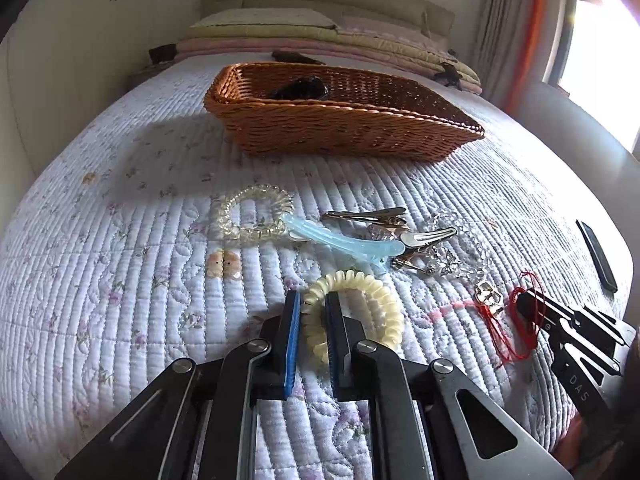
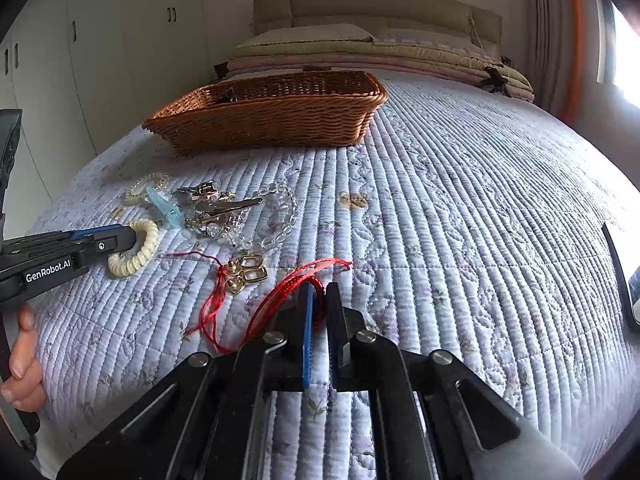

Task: Organize jewelry
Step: 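Lower the cream hair tie with the left tool while the right tool drops the red cord into the basket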

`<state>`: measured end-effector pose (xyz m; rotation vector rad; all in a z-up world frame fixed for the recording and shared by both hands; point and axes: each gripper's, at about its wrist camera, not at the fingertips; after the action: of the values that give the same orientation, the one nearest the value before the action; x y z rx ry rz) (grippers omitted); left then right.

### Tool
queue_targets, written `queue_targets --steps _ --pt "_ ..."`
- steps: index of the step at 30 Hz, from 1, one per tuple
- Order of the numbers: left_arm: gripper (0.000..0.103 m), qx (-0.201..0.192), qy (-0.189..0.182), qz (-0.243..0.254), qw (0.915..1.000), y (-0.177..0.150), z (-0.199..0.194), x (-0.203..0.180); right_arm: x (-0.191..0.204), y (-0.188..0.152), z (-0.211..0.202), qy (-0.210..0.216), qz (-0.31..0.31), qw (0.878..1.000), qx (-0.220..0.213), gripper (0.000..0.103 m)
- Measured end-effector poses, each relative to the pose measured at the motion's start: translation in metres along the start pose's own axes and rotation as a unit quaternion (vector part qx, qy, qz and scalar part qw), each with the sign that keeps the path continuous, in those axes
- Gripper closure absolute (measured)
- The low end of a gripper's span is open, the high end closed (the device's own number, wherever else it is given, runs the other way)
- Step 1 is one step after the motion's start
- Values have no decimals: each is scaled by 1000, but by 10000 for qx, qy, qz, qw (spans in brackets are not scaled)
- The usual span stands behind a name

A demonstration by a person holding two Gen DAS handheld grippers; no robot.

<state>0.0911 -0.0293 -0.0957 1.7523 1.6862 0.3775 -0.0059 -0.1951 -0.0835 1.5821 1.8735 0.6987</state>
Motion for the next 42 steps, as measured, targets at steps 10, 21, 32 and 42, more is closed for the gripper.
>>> queue_targets --steps 10,21,32,42 --pt "92 -424 -346 47 9985 -6 -48 2 -1 6 -45 198 -27 9986 -483 98" --pt "92 -1793 -566 149 9820 72 -176 -3 -8 122 -145 305 -151 9860 -1630 98" --pt "92 -1656 -604 -53 9843 168 -105 -16 -33 251 -40 212 -85 9912 -1306 98" --pt "92 -759 -289 -768 9937 191 42 15 -50 256 110 321 160 9993 -119 98"
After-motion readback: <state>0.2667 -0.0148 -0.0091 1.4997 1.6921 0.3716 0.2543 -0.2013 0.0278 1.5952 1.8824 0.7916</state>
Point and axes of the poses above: each gripper's, at about its wrist camera, not at the fingertips, and z roughly the way its jaws point, x to its left, y to its top, and after that the axes turned 9 degrees about -z, right-handed
